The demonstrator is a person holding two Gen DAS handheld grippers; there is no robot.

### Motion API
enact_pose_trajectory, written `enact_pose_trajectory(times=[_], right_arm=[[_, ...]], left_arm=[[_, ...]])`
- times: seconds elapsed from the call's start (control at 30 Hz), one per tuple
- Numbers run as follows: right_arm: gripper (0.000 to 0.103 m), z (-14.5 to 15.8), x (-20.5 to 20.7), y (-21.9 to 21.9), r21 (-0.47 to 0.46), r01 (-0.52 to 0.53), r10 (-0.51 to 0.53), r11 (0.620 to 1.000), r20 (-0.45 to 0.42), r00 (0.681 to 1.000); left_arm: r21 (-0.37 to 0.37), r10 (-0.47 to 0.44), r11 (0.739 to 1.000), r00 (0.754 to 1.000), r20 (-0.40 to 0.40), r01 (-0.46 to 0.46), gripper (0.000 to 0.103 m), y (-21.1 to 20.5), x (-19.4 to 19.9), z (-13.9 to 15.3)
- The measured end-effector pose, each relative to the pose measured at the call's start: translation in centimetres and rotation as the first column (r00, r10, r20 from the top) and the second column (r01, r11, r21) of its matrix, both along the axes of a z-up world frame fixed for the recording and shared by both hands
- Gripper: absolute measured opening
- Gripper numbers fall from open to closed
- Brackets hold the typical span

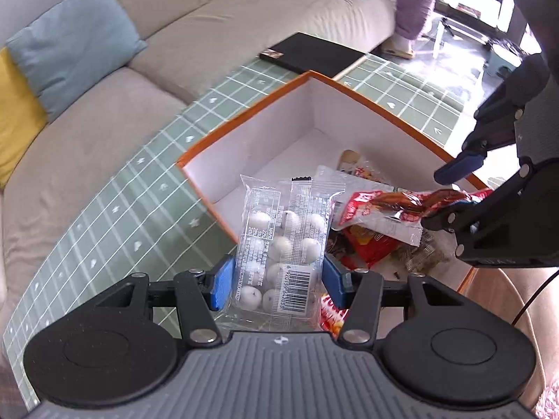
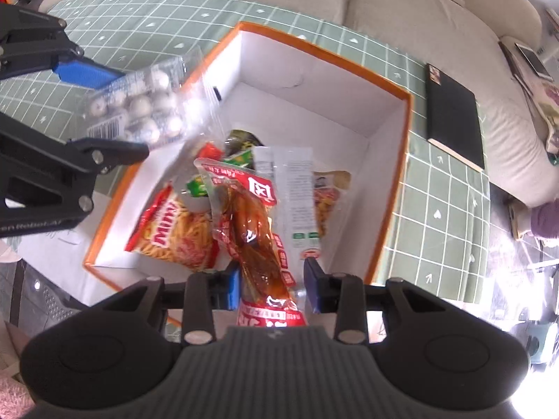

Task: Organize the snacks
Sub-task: 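Lift and carry both held packets over the orange box, then open both tools to drop the candy tray and meat snack into the box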

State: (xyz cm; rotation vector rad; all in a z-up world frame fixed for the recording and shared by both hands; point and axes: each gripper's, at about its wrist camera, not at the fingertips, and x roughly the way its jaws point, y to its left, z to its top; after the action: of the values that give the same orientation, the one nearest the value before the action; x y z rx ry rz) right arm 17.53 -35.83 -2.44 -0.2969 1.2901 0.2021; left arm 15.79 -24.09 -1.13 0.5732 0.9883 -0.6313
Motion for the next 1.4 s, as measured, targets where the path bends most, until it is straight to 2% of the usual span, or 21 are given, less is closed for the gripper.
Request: enact_pose_trajectory(times=[0.2, 0.43, 0.63, 0.67, 0.73, 0.77, 1.13, 1.2, 1.23, 1.4], right_arm=[[0.034, -1.5, 1.6, -1.9, 0.023, 0.004, -0.005, 1.0, 0.045, 0.999], [0.034, -3.6, 5.0, -3.2, 0.051, 0.004, -0.007, 0.999, 0.064, 0.998], [0.034, -4.7, 7.3, -4.1, 0.11, 0.03, -0.036, 0.993, 0.06, 0.998], [0.03, -4.8, 7.6, -4.2, 0.129, 0.03, -0.038, 0.991, 0.06, 0.997], [0.015, -4.9, 8.3, -4.4, 0.163, 0.039, -0.049, 0.986, 0.061, 0.997], [0.012, -5.0, 8.7, -4.4, 0.177, 0.045, -0.055, 0.983, 0.055, 0.997], [0.013, -6.5, 10.0, -4.5, 0.169, 0.092, -0.099, 0.981, 0.028, 0.995], [0.012, -6.6, 9.9, -4.6, 0.169, 0.094, -0.1, 0.981, 0.028, 0.995], [0.012, -6.5, 9.8, -4.6, 0.172, 0.095, -0.101, 0.981, 0.03, 0.994], [0.013, -6.5, 9.6, -4.4, 0.164, 0.095, -0.101, 0.982, 0.028, 0.994]], left_arm=[[0.078, -0.051, 0.996, 0.999, 0.02, 0.049, 0.061, -2.8, 2.4, -1.8], [0.179, -0.147, 0.974, 0.988, 0.051, 0.136, 0.062, -4.7, 4.7, -3.6], [0.197, -0.178, 0.966, 0.983, 0.037, 0.167, 0.062, -5.4, 6.9, -4.7], [0.194, -0.183, 0.966, 0.983, 0.032, 0.174, 0.062, -5.5, 7.2, -4.8], [0.192, -0.197, 0.963, 0.98, 0.022, 0.189, 0.062, -5.7, 7.6, -5.1], [0.197, -0.203, 0.961, 0.979, 0.021, 0.195, 0.062, -5.8, 7.7, -5.3], [0.218, -0.215, 0.954, 0.976, 0.024, 0.205, 0.063, -6.4, 8.5, -7.2], [0.221, -0.219, 0.953, 0.975, 0.029, 0.207, 0.066, -6.3, 8.5, -7.4], [0.225, -0.222, 0.952, 0.974, 0.04, 0.207, 0.071, -6.3, 8.5, -7.4], [0.197, -0.218, 0.959, 0.975, 0.043, 0.205, 0.071, -5.9, 8.3, -7.1]])
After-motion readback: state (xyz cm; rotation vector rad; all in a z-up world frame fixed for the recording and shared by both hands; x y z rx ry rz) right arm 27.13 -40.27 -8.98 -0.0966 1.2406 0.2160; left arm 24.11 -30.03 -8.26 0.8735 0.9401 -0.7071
